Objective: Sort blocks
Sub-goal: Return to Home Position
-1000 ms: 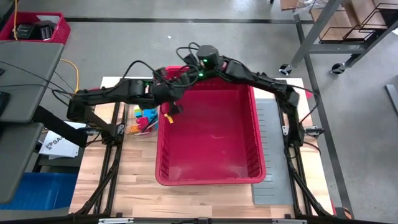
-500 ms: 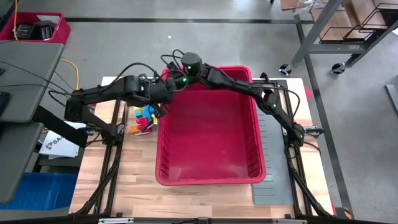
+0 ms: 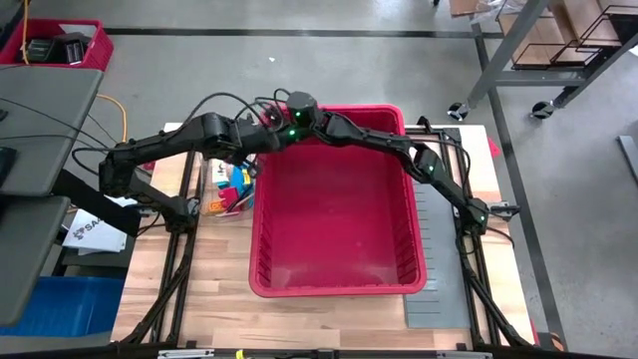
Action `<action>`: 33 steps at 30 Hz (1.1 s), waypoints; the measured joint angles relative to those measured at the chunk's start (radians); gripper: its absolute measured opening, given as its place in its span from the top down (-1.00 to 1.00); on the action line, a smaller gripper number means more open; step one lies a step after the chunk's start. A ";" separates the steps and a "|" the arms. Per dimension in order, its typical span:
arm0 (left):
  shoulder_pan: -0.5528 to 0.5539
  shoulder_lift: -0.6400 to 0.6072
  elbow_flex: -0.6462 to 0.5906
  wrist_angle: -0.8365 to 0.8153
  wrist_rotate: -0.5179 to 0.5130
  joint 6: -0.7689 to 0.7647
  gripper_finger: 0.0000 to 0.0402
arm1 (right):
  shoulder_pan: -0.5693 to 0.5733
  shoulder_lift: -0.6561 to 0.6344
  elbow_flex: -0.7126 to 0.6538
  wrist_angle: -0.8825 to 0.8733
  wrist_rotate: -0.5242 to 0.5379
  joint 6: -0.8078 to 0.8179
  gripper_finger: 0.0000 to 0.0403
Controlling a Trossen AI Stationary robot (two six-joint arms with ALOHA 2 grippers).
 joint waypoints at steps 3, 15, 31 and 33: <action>-0.014 -0.028 0.055 0.075 -0.016 0.050 1.00 | -0.025 -0.033 0.002 0.045 -0.034 -0.019 1.00; -0.167 -0.356 -0.294 1.043 0.182 0.372 1.00 | -0.161 -0.394 0.031 -0.709 0.139 -0.771 1.00; -0.389 -0.852 -1.026 1.910 0.190 0.239 1.00 | 0.234 -1.154 -0.268 -1.273 0.979 -0.521 1.00; -0.406 -0.904 -1.093 1.980 0.161 0.226 1.00 | 0.299 -1.264 -0.429 -1.182 1.044 -0.429 1.00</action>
